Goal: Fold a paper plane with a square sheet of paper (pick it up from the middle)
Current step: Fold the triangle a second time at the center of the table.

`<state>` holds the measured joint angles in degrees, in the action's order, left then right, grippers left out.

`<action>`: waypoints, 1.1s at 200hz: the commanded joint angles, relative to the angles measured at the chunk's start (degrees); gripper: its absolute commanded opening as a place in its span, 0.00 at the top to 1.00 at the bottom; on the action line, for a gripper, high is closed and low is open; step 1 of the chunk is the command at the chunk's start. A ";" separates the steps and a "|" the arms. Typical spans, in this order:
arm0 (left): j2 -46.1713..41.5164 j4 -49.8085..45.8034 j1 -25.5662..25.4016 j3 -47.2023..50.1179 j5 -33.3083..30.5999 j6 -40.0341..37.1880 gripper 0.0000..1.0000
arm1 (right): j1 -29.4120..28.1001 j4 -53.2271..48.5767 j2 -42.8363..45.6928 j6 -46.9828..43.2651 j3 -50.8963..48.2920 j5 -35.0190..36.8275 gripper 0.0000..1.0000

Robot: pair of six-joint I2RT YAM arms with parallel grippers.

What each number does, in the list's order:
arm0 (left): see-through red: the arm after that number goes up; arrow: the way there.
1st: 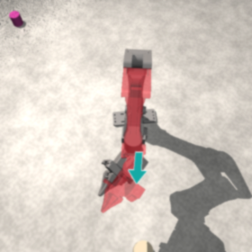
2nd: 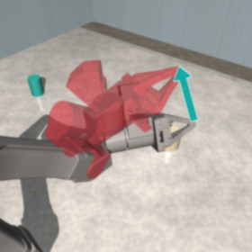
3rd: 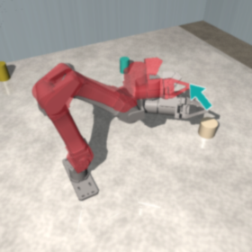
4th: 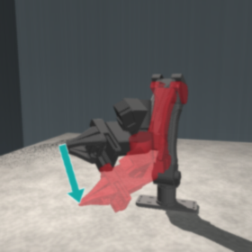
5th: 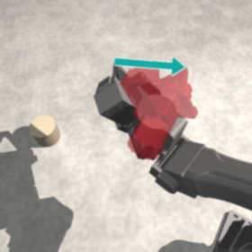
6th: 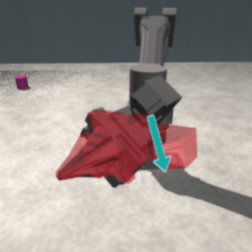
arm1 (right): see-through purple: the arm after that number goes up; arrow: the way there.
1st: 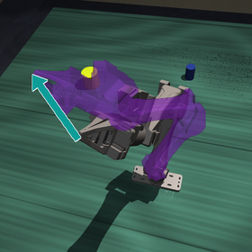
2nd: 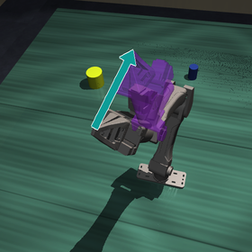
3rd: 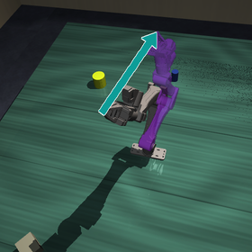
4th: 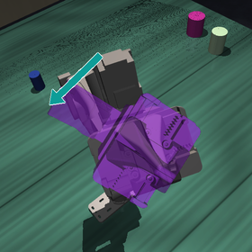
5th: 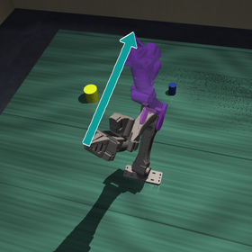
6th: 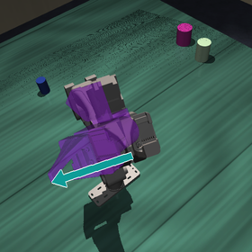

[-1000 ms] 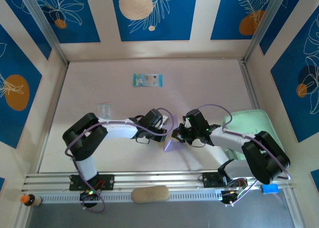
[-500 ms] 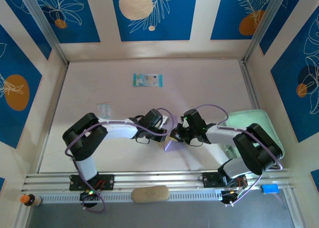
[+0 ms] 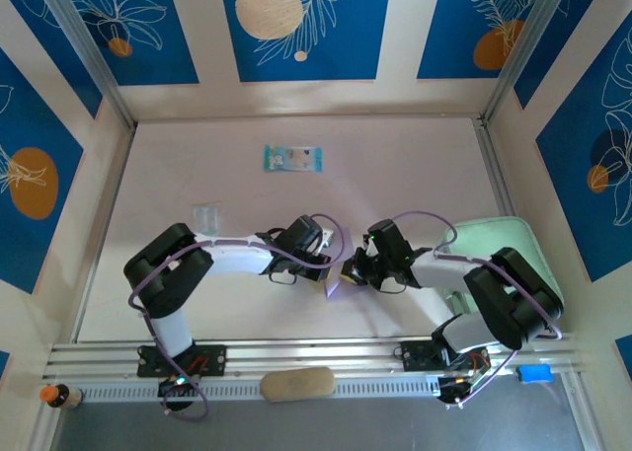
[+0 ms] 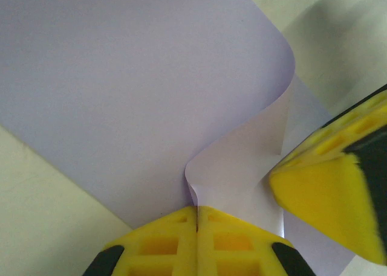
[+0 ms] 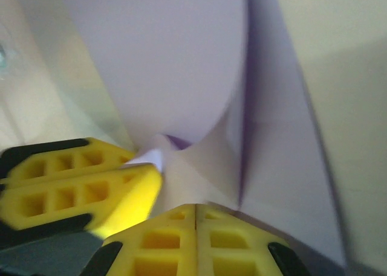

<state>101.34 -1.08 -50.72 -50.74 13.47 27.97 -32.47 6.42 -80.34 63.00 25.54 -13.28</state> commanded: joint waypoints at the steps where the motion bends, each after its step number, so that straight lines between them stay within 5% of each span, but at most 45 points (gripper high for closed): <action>1: 1.23 -4.10 0.51 -0.23 -0.12 -1.71 1.00 | 1.41 -1.76 1.11 -2.03 2.48 -0.21 0.99; 220: 1.05 -5.38 0.71 -0.41 0.15 -2.22 1.00 | 7.87 3.65 -6.62 -0.05 -1.34 -0.12 0.99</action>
<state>101.36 -1.93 -50.68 -51.07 13.50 26.89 -25.43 9.39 -85.23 61.36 26.52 -13.93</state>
